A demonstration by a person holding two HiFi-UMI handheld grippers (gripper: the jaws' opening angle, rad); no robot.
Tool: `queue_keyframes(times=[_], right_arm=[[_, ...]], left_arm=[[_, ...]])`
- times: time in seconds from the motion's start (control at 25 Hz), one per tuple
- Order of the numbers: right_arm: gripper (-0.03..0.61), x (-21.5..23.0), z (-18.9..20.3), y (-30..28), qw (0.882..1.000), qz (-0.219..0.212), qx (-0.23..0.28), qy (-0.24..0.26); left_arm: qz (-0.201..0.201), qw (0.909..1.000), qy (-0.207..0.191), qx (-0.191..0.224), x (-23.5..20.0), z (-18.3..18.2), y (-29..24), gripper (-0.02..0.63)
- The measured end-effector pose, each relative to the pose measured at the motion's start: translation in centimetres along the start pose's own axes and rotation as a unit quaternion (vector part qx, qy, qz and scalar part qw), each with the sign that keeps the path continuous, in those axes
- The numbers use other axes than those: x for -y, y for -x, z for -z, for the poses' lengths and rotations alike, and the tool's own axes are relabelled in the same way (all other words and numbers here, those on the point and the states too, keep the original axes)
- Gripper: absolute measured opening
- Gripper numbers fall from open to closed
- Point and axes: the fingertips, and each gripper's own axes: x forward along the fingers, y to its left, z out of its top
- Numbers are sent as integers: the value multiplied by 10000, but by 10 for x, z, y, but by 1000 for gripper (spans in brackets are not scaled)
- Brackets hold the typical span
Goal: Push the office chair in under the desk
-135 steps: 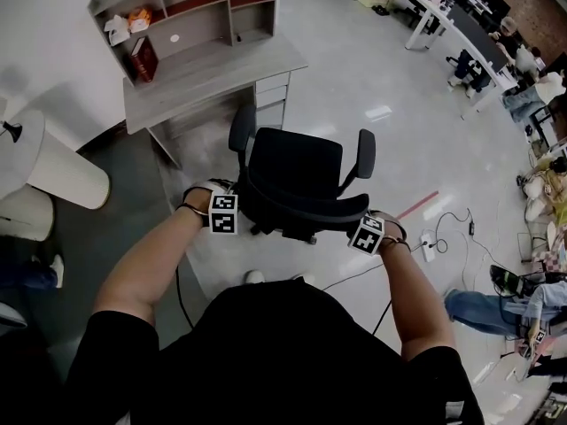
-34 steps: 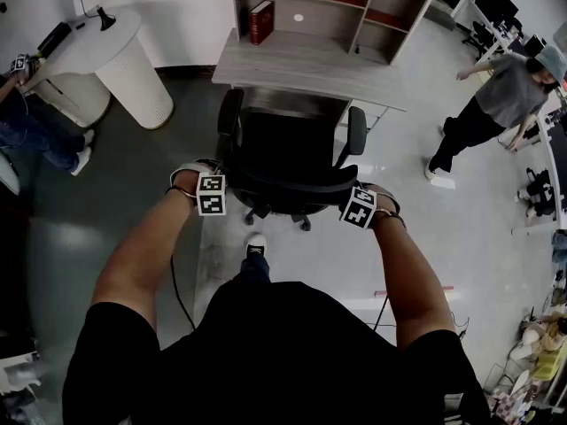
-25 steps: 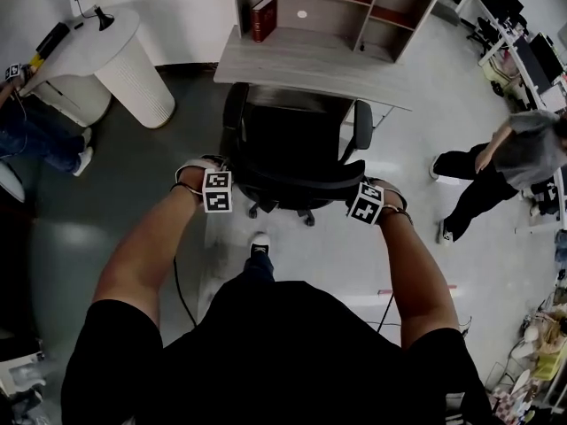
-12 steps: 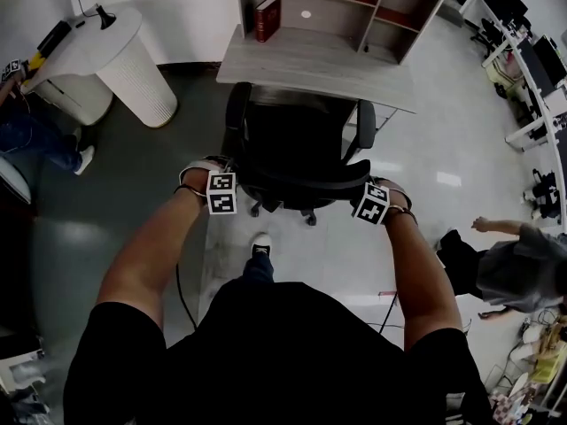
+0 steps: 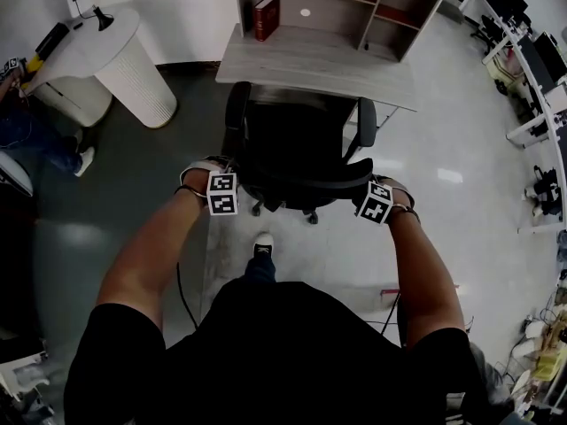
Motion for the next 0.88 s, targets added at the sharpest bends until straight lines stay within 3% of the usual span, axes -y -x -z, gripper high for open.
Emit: queue_keyframes(times=[0.6, 0.88], right_arm=[[222, 2, 2, 0, 9999, 71, 3, -139], [253, 3, 1, 3, 9990, 325, 67, -301]], left_arm=[[80, 10000, 14, -20, 1, -1, -1, 118], [471, 9988, 80, -105, 11, 0, 2, 148]])
